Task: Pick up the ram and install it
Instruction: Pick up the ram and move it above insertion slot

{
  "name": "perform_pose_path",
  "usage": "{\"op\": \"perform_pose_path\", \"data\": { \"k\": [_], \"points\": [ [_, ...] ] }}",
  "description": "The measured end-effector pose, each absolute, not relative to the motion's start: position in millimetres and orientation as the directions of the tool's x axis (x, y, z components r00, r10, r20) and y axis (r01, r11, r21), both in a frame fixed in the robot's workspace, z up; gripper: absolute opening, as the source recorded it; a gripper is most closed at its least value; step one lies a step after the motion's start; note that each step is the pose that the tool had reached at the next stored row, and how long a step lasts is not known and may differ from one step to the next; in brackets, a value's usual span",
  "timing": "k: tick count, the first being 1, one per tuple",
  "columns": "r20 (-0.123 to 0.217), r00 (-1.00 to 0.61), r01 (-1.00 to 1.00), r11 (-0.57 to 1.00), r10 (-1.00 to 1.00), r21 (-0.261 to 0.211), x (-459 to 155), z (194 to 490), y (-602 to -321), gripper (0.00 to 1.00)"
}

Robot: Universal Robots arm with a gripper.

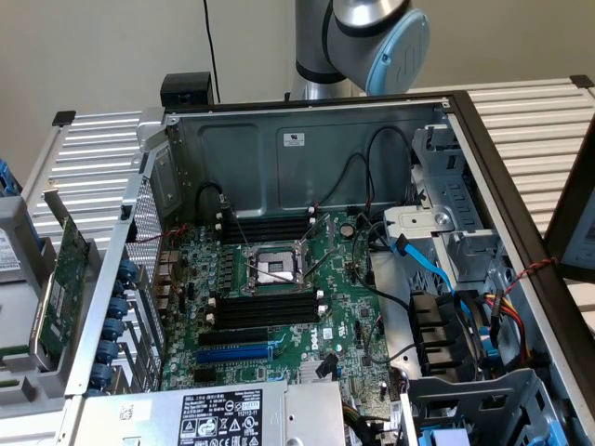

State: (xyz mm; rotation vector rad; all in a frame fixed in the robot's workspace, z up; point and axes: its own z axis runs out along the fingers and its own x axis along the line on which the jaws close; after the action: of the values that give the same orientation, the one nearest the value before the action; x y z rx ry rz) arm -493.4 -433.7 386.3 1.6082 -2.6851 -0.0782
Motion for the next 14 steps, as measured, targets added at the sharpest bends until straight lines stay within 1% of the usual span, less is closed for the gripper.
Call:
{"op": "perform_pose_path", "data": {
  "k": [10, 14],
  "points": [
    [-0.017, -0.304, -0.952, 0.303, -0.952, 0.046, -493.4, 385.8, -433.7, 0.11],
    [-0.021, -0.241, -0.97, 0.241, -0.97, 0.032, -493.3, 385.6, -433.7, 0.11]
  ]
}}
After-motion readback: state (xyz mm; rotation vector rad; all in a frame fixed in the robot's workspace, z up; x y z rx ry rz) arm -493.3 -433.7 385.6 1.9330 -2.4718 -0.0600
